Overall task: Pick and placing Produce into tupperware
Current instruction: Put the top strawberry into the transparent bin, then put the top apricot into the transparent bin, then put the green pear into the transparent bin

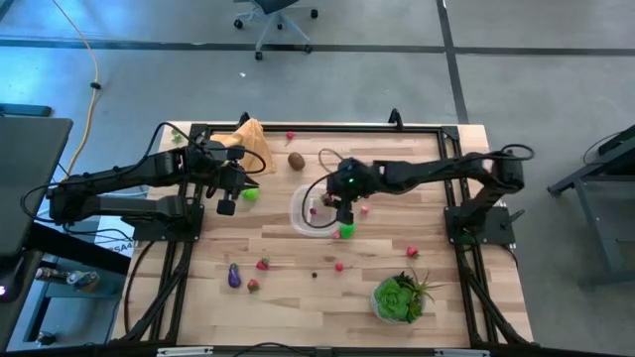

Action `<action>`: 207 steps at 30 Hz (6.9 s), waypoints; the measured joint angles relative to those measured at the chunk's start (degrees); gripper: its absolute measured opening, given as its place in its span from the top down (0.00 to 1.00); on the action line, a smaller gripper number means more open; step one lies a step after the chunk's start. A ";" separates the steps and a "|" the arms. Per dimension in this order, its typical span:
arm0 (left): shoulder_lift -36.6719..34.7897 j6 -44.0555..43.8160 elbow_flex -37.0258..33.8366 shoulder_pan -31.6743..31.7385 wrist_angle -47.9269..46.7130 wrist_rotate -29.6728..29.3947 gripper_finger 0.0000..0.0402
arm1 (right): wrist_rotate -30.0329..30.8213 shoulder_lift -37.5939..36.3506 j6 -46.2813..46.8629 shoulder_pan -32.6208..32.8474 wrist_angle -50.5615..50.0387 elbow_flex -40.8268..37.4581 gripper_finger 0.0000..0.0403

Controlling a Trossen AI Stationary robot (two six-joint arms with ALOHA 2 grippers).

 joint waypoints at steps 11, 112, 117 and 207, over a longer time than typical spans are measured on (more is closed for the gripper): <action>0.00 -0.02 0.02 -0.01 0.00 0.00 0.98 | -1.83 9.72 -0.01 0.39 -0.73 2.17 0.67; 0.02 0.00 0.02 0.00 0.00 0.00 0.98 | 12.22 -9.84 12.38 0.37 20.18 -36.34 0.49; 0.02 -0.02 0.00 -0.02 0.00 0.00 0.98 | 12.18 -9.79 12.38 0.37 20.23 -36.32 0.56; 0.02 -0.02 0.02 -0.02 0.00 0.00 0.98 | 0.21 13.25 -5.24 0.33 -12.24 12.29 0.56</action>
